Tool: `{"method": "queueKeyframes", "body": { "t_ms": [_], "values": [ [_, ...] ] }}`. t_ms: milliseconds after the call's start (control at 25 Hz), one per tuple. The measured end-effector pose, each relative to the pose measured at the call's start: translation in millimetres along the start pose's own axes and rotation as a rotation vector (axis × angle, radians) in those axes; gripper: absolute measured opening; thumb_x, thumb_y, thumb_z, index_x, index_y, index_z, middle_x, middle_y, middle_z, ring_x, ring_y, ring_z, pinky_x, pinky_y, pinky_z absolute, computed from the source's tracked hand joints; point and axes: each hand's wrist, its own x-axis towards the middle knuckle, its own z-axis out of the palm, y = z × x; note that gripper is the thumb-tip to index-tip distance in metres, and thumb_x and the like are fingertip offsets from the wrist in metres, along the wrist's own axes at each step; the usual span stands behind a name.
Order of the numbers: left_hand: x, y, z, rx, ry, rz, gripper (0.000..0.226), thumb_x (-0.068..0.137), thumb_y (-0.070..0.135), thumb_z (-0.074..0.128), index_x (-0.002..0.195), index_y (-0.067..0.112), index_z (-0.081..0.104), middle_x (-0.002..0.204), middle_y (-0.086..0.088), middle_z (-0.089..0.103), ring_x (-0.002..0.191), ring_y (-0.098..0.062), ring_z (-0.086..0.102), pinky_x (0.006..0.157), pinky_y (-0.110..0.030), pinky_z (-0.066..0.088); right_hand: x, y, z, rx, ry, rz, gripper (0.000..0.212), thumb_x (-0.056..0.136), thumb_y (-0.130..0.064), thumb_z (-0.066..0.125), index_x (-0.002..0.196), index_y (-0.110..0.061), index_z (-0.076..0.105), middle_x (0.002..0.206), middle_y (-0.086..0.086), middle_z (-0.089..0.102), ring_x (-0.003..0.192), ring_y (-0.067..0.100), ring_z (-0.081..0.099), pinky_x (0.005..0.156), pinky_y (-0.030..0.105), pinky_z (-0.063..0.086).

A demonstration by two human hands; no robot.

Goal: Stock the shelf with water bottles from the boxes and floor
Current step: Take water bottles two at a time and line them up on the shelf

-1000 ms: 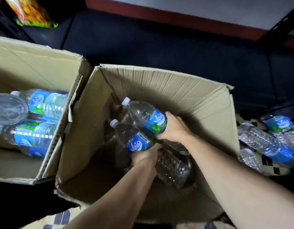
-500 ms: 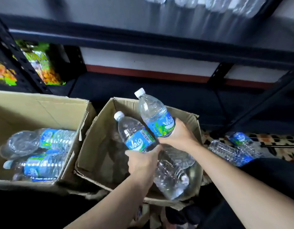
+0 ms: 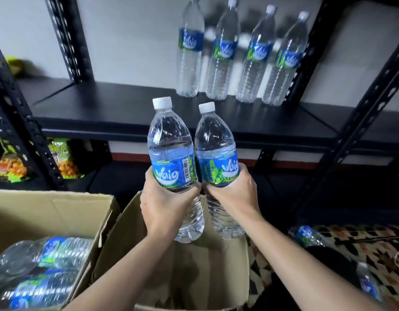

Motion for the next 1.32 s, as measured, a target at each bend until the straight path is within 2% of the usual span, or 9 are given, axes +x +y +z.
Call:
{"method": "queueKeyframes", "body": {
  "t_ms": [160,280,400,480,640,800,920,1160,1320],
  "values": [
    [37,43,-11,-0.041,0.094,0.135,0.077,0.049,0.048,0.09,0.115,0.032,0.053,0.101,0.018,0.065,0.095,-0.004,0.062,0.083,-0.028,0.05,17,-43,0,0.118,0.078,-0.103,0.071,0.047,-0.054,0.092,0.103,-0.026,0.058,0.097,-0.013,0.067,0.089,0.005,0.061,0.07,0.015,0.044],
    [70,70,-22,-0.033,0.171,0.201,0.08,0.048,0.05,0.09,0.116,0.032,0.051,0.103,0.015,0.065,0.098,-0.008,0.062,0.085,-0.031,0.05,36,-75,5,0.192,0.122,-0.142,0.073,0.046,-0.055,0.091,0.103,-0.026,0.057,0.097,-0.012,0.066,0.091,0.006,0.063,0.076,0.022,0.05],
    [103,94,-35,-0.025,0.223,0.223,0.081,0.047,0.053,0.089,0.114,0.031,0.05,0.102,0.014,0.065,0.098,-0.012,0.063,0.086,-0.034,0.051,58,-107,16,0.246,0.109,-0.153,0.067,0.048,-0.048,0.093,0.1,-0.026,0.056,0.094,-0.011,0.065,0.086,0.005,0.063,0.067,0.009,0.043],
    [125,107,-41,0.002,0.235,0.23,0.081,0.046,0.054,0.088,0.113,0.031,0.049,0.102,0.013,0.065,0.099,-0.014,0.064,0.087,-0.038,0.052,74,-127,25,0.271,0.086,-0.145,0.067,0.049,-0.048,0.092,0.101,-0.026,0.056,0.095,-0.01,0.065,0.086,0.006,0.063,0.065,0.01,0.041],
    [175,129,-52,0.044,0.289,0.242,0.082,0.049,0.052,0.088,0.117,0.028,0.048,0.108,0.009,0.063,0.104,-0.018,0.061,0.079,-0.028,0.042,111,-175,51,0.301,0.065,-0.158,0.071,0.05,-0.053,0.089,0.106,-0.025,0.055,0.1,-0.005,0.064,0.091,0.01,0.063,0.072,0.019,0.046],
    [221,135,-58,0.077,0.342,0.188,0.083,0.049,0.054,0.087,0.116,0.025,0.049,0.109,0.004,0.063,0.103,-0.024,0.061,0.077,-0.033,0.043,144,-211,89,0.304,0.112,-0.139,0.077,0.051,-0.057,0.088,0.109,-0.02,0.053,0.107,0.001,0.063,0.105,0.021,0.061,0.089,0.032,0.051],
    [251,136,-64,0.084,0.372,0.175,0.08,0.049,0.053,0.087,0.113,0.022,0.049,0.108,0.001,0.063,0.102,-0.027,0.061,0.077,-0.036,0.044,161,-230,115,0.313,0.146,-0.177,0.082,0.049,-0.059,0.086,0.112,-0.02,0.051,0.108,0.001,0.061,0.108,0.023,0.059,0.092,0.038,0.051],
    [299,131,-71,0.115,0.383,0.185,0.078,0.048,0.054,0.087,0.107,0.02,0.047,0.106,-0.003,0.062,0.102,-0.03,0.06,0.078,-0.038,0.045,197,-253,155,0.309,0.097,-0.215,0.086,0.054,-0.056,0.087,0.123,-0.02,0.048,0.112,0.0,0.064,0.108,0.022,0.061,0.085,0.03,0.05],
    [328,122,-67,0.135,0.362,0.229,0.086,0.051,0.053,0.087,0.12,0.021,0.046,0.115,-0.003,0.061,0.109,-0.029,0.057,0.085,-0.038,0.045,239,-262,193,0.406,0.109,-0.196,0.083,0.052,-0.044,0.088,0.118,-0.029,0.04,0.111,-0.005,0.055,0.105,0.019,0.055,0.088,0.03,0.046]
  ]
}}
